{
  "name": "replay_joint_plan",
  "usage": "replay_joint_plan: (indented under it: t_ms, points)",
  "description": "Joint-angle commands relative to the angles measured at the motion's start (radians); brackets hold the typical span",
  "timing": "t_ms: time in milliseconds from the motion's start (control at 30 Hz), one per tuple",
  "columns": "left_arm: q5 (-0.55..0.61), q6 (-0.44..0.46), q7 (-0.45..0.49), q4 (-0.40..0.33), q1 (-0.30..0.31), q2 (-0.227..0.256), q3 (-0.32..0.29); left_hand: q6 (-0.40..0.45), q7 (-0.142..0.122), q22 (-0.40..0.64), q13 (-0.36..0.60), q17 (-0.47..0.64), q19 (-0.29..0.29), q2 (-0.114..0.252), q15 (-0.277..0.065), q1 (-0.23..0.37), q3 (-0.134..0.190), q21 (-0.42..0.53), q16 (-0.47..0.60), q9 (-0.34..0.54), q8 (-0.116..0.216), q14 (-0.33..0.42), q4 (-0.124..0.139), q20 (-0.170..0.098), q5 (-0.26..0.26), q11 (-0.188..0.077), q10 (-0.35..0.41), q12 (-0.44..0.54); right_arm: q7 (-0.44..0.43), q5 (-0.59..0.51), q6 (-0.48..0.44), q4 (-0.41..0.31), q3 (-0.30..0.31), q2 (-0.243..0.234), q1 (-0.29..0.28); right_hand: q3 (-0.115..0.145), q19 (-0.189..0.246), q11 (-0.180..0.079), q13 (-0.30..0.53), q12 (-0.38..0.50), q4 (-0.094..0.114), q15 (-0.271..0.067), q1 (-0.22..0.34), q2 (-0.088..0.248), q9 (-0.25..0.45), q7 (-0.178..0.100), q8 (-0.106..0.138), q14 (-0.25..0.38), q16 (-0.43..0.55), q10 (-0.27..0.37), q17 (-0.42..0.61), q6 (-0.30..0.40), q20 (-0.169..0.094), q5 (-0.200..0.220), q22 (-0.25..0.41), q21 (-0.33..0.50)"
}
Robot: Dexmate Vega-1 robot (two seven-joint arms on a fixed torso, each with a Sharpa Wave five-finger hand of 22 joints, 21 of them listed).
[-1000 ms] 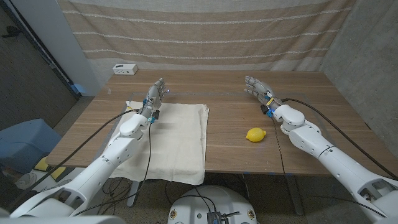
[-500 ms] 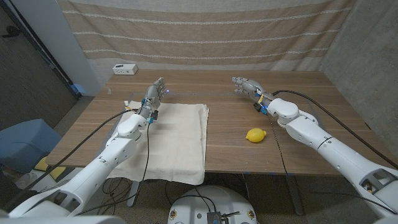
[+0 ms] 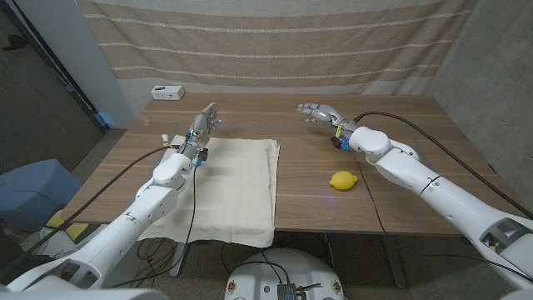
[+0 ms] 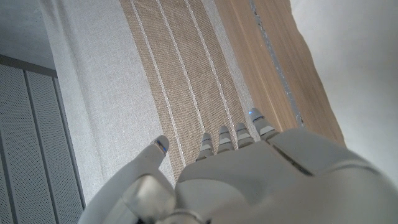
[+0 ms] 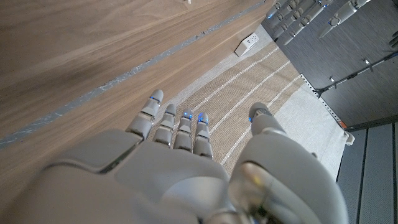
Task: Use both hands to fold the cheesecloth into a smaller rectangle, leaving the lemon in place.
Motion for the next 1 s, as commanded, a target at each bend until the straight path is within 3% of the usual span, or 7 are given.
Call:
replay_joint_plan:
  t_ms: [33,100,267,1000]
  points:
    - [0.051,0.045,0.102,-0.077,0.054,0.055,-0.031,0.016,0.003,0.004,0.005,0.002,-0.040,0.012,0.002,0.000,0.000,-0.012,0.004,0.002,0.008,0.018,-0.011,0.026,0.001,-0.002,0.010,0.002,-0.012,-0.114,-0.076,-0.046,-0.070,0.023,0.048,0.000,0.016,-0.007,0.002,0.009,-0.006,-0.004,0.011,-0.004,0.005,-0.006,0.007,0.016,0.004,0.014,0.001,0.018,-0.003,-0.002,0.002,0.007]
    - [0.062,0.062,0.136,-0.097,0.069,0.064,-0.040,0.022,0.003,0.004,0.005,0.001,-0.056,0.013,0.012,0.010,0.004,-0.021,0.004,0.002,0.007,0.028,-0.021,0.035,-0.001,-0.010,0.017,0.003,-0.020,-0.137,-0.102,-0.054,-0.081,0.028,0.054,0.015,0.022,-0.011,0.002,0.006,-0.009,-0.011,0.030,0.028,0.005,-0.009,0.004,0.020,0.004,0.016,0.003,0.019,-0.010,0.001,0.003,0.009]
    - [0.064,0.079,0.154,-0.119,0.092,0.086,-0.058,0.041,0.005,0.005,0.006,0.001,-0.051,0.014,0.012,0.030,0.012,-0.023,0.004,0.003,0.009,0.045,-0.043,0.052,-0.005,-0.013,0.029,0.002,-0.004,-0.160,-0.128,-0.049,-0.104,0.042,0.075,0.027,0.034,-0.017,0.002,0.007,-0.016,-0.017,0.049,0.051,0.005,-0.013,0.006,0.034,0.007,0.028,0.003,0.034,-0.015,0.000,0.003,0.012]
    - [0.233,0.246,0.331,-0.274,0.191,0.222,-0.116,0.120,0.024,0.008,0.008,0.001,-0.026,0.037,0.005,0.105,0.045,-0.028,-0.010,0.005,0.015,0.057,-0.113,0.063,-0.019,-0.011,0.078,0.005,-0.006,-0.323,-0.180,-0.020,-0.214,0.106,0.130,0.039,0.048,-0.019,0.002,0.005,-0.030,-0.037,0.082,0.072,0.005,-0.013,0.008,0.042,0.005,0.043,0.003,0.061,-0.024,-0.004,0.003,0.014]
